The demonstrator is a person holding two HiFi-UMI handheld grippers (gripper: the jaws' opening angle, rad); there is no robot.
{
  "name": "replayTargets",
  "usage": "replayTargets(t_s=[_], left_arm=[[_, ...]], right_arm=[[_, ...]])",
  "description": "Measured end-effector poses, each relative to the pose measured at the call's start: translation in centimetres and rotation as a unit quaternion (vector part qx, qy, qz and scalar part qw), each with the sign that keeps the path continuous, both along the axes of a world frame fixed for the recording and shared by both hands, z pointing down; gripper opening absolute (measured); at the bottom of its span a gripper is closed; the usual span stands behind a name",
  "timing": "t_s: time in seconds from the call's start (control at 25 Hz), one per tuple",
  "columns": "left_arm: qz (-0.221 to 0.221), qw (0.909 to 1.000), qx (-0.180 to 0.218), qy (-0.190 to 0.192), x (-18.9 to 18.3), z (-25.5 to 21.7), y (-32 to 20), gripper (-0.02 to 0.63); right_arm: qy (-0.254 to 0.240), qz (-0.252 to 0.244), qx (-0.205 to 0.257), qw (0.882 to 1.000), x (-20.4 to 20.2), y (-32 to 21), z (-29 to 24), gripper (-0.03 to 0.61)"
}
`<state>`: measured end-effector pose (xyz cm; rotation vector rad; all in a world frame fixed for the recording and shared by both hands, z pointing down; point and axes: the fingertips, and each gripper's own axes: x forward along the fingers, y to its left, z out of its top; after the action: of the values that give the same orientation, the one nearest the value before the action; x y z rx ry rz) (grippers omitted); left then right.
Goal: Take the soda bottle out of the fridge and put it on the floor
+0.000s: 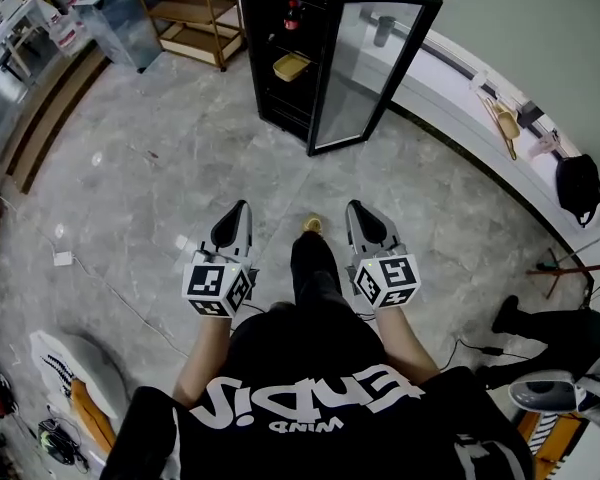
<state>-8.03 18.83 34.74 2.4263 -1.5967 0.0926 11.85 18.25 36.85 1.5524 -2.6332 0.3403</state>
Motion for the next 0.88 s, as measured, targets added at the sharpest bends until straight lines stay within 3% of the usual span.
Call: replayTargets(t_s=[0.24,0.88], left_arm=[[0.010,0.9999,-0.004,-0.001,0.1,0.4,-6.5,0.008],[-0.011,0.9999,0.003,0.001,1.6,-2.3,-26.2,0.006]], right_arm=[[-0.005,-0.003,0.000,1.000,-0.9,-6.8,0.3,0.025],[0.000,-0.047,-0.002,0.999,-0.4,-26.6,-1.9,0.025]])
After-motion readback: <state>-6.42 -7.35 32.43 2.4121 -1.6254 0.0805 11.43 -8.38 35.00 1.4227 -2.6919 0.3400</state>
